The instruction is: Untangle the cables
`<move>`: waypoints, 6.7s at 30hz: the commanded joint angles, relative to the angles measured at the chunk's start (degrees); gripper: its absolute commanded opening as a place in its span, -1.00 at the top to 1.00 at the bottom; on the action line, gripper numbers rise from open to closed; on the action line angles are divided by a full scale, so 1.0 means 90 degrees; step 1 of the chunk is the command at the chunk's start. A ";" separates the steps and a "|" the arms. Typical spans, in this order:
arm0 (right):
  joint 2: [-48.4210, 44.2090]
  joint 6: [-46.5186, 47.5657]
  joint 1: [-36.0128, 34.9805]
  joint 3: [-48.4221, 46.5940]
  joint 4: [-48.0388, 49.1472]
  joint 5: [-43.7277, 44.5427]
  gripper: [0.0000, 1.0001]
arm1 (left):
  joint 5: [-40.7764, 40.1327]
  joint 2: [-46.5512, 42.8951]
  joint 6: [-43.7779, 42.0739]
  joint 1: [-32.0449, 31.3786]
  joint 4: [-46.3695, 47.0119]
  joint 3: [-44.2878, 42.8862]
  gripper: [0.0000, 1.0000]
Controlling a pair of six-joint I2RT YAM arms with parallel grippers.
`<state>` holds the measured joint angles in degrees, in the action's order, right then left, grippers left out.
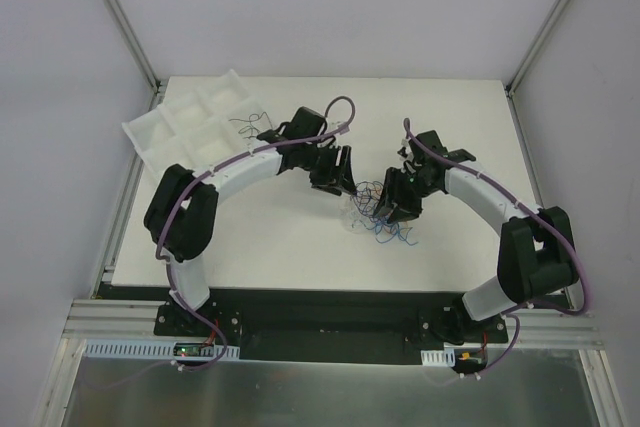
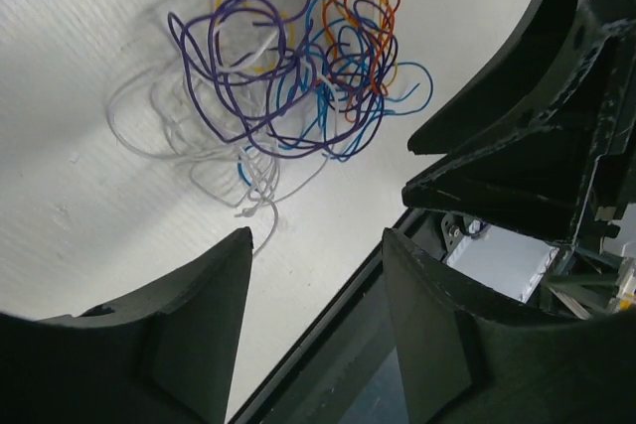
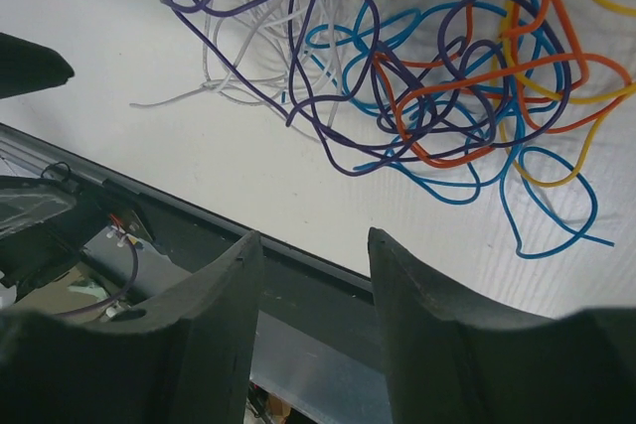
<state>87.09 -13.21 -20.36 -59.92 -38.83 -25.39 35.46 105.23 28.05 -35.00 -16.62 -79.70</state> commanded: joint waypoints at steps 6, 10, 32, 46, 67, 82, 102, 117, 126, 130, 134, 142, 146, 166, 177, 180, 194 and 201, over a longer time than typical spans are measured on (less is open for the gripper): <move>-0.0019 -0.0251 -0.0042 0.0232 0.0437 -0.0265 -0.01 | 0.0268 0.0133 -0.0305 -0.0095 0.0011 0.0164 0.14; 0.0001 -0.0260 -0.0052 0.0222 0.0447 -0.0256 -0.01 | 0.0425 0.0299 -0.0373 -0.0163 -0.0077 0.0135 0.13; 0.0392 -0.0562 -0.0423 -0.0119 0.0846 -0.0480 -0.09 | 0.0678 -0.0070 -0.0744 -0.0378 -0.0848 -0.0470 1.00; 0.1681 -0.1394 -0.0365 -0.0695 0.0858 0.1041 0.10 | 0.0262 -0.2306 -0.0860 -0.0417 -0.0848 -0.2450 1.00; 0.1534 0.0139 0.0836 -0.1252 -0.0334 0.2302 -0.11 | -0.4983 -0.3069 -0.2930 -0.0417 -0.1209 -0.5646 1.00; 0.1282 0.0716 0.1002 -0.1770 -0.0832 0.2413 -0.70 | -0.7700 -0.4171 -0.4965 -0.0417 -0.0526 -0.5622 1.00; 0.0109 -0.0298 0.0573 -0.0863 0.0279 0.0420 -0.49 | -0.3028 -0.3218 -0.1156 -0.0037 -0.1415 -0.0335 1.00; 0.1348 -0.0651 0.0583 -0.1066 0.0565 -0.0314 0.07 | 0.0082 -0.0034 -0.1173 0.0110 -0.1444 -0.0919 1.00; 0.1632 -0.0407 0.0680 -0.1223 0.0281 -0.0021 0.04 | 0.0551 0.1304 -0.0988 0.0032 -0.1142 -0.1895 0.96; 0.1778 -0.0329 0.0729 -0.1418 0.0252 0.0008 0.10 | 0.0990 0.1959 -0.0891 0.0022 -0.1141 -0.2432 0.92; 0.1925 -0.0192 0.0739 -0.1594 0.0164 -0.0040 0.28 | 0.1050 0.2321 -0.0890 0.0032 -0.1122 -0.2667 0.87; 0.1993 -0.0075 0.0739 -0.1672 0.0018 -0.0089 0.36 | 0.1080 0.2819 -0.0803 0.0003 -0.0937 -0.2736 0.32; 0.2081 0.0003 0.0748 -0.1731 -0.0119 -0.0080 0.38 | 0.1031 0.2946 -0.0725 -0.0046 -0.0839 -0.2921 -0.03; 0.2296 -0.0007 0.0749 -0.1848 -0.0178 0.0125 0.45 | 0.0650 0.2850 -0.0685 -0.0163 -0.0546 -0.2747 1.00; 0.2404 -0.0241 0.0924 -0.1517 -0.0510 0.1999 0.46 | -0.1096 -0.0224 -0.1026 -0.0144 -0.1217 -0.1536 1.00; 0.2267 -0.0183 0.1080 -0.1282 -0.0519 0.2400 0.42 | -0.2403 -0.1230 -0.1290 -0.0144 -0.1765 -0.1340 1.00; 0.1077 0.0725 0.1062 -0.1272 -0.0666 0.2118 0.23 | -0.2976 -0.2963 -0.1184 0.0110 -0.2108 -0.0510 1.00; 0.0091 0.0921 0.0691 -0.1106 -0.0910 0.1825 0.06 | -0.2019 -0.1939 -0.0803 0.0110 -0.2118 0.0164 1.00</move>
<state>93.54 -6.94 -12.34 -71.26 -44.05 -6.70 9.65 83.00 18.28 -34.09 -33.87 -80.97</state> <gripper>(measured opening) 0.463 0.006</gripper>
